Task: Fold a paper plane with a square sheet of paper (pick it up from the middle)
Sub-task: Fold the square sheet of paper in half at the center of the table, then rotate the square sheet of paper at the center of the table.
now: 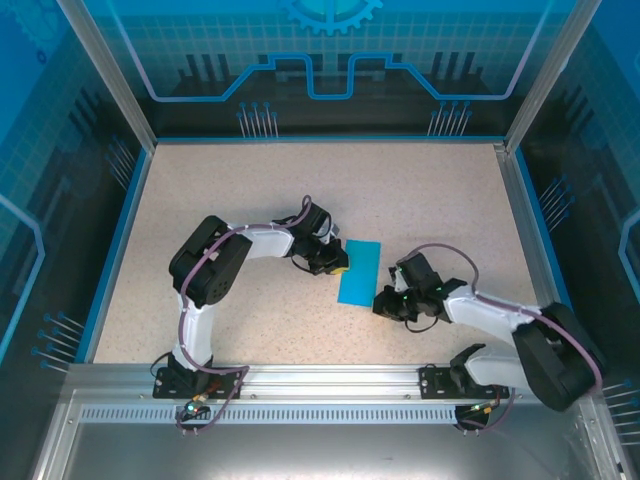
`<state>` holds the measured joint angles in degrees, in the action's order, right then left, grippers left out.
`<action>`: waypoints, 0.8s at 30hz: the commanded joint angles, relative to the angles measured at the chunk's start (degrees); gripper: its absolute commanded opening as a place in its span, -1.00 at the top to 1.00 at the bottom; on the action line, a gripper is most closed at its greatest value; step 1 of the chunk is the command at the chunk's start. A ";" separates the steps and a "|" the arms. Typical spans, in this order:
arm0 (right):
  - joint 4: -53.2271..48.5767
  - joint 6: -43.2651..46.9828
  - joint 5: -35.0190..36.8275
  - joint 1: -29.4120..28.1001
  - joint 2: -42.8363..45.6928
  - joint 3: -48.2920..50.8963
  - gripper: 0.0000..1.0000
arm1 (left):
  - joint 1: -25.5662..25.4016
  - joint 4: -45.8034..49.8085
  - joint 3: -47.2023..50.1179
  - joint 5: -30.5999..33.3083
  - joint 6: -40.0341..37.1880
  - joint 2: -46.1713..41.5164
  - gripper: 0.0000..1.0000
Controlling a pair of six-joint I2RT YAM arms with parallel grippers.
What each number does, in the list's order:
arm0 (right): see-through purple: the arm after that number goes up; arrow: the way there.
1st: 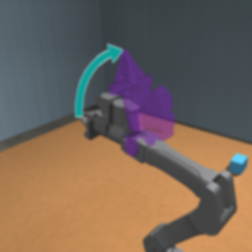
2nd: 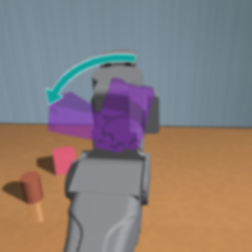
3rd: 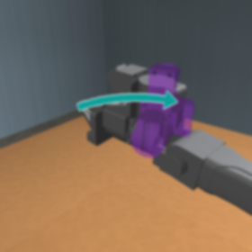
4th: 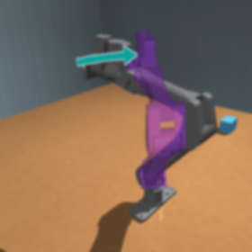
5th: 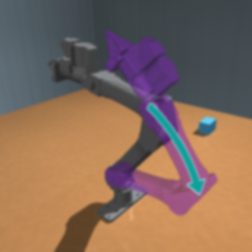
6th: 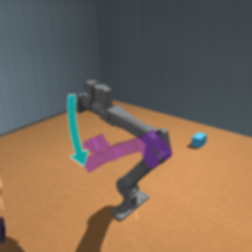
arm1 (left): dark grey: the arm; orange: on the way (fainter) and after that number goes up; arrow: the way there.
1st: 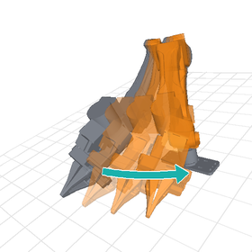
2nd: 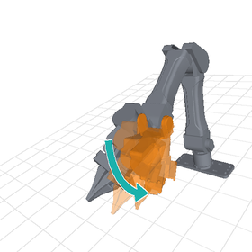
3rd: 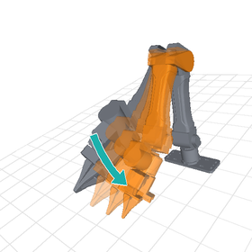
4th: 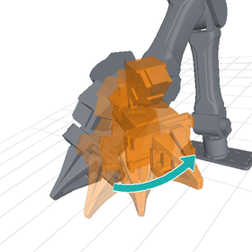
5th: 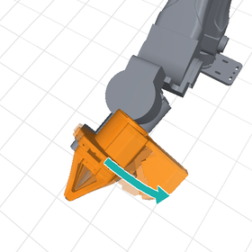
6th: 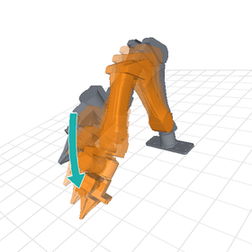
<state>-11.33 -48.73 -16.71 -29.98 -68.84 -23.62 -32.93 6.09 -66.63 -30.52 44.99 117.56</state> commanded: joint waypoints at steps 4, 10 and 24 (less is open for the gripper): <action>-6.87 2.92 3.01 1.85 4.88 -6.27 0.68 | -1.75 12.85 2.18 9.59 -1.50 3.51 0.81; -2.88 3.76 2.14 1.64 -2.02 -7.68 0.71 | -1.80 16.13 -4.21 7.67 -4.67 0.49 0.73; 2.81 -5.46 8.46 -10.43 -18.37 -13.49 0.74 | 0.26 17.23 -10.03 5.06 -5.82 -5.22 0.55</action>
<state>-9.82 -50.22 -11.09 -37.60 -85.45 -35.40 -33.85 20.84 -76.64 -26.15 40.21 116.27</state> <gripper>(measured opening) 0.131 0.217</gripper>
